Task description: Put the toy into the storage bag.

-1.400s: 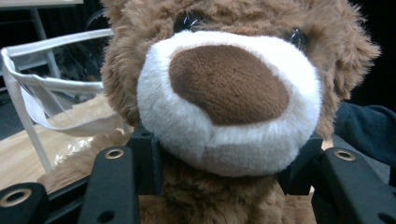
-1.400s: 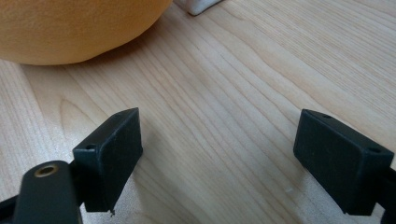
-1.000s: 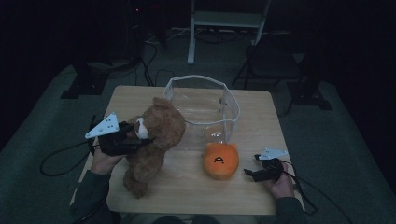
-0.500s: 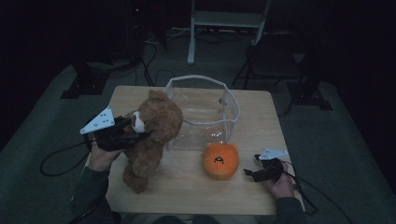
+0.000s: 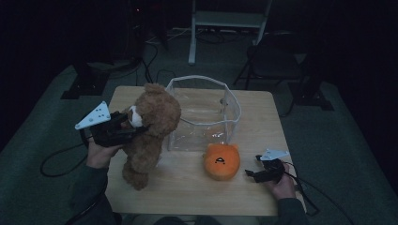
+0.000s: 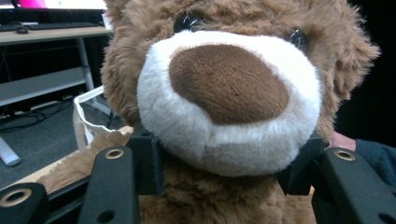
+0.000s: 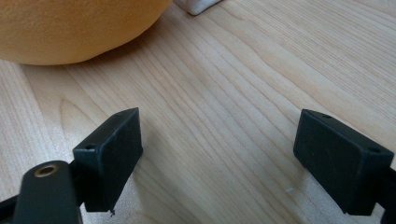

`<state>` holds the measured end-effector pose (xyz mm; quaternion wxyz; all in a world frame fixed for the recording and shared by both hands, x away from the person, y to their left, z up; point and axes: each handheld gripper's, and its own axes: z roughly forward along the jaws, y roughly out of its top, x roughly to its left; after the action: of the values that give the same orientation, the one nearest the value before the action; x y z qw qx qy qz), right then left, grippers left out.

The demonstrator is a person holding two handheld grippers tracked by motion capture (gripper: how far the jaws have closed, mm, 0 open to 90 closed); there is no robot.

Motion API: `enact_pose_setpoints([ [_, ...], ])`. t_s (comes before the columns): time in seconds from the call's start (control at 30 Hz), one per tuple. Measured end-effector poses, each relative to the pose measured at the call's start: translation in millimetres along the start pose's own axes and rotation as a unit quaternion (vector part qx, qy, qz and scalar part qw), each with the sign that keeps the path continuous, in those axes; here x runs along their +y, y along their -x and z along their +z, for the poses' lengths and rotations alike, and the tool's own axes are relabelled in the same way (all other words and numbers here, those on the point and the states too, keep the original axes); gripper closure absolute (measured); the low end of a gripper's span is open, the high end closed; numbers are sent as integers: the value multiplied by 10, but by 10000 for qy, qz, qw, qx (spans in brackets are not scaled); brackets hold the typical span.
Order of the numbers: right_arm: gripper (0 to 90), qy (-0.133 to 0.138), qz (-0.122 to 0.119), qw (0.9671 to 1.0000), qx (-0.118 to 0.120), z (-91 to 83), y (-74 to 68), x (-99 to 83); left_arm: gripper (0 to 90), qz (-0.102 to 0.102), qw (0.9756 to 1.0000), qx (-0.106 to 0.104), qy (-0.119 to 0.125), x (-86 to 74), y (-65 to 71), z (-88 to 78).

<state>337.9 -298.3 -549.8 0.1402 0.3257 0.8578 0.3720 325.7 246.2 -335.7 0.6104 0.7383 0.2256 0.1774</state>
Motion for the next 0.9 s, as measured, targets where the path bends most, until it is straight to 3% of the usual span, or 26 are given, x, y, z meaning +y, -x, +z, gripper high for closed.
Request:
enact_pose_setpoints([
  [0.9,146,2,-6,10000,9,0,1,-1,453,-36,9993,244,266,121,-94,-152],
])
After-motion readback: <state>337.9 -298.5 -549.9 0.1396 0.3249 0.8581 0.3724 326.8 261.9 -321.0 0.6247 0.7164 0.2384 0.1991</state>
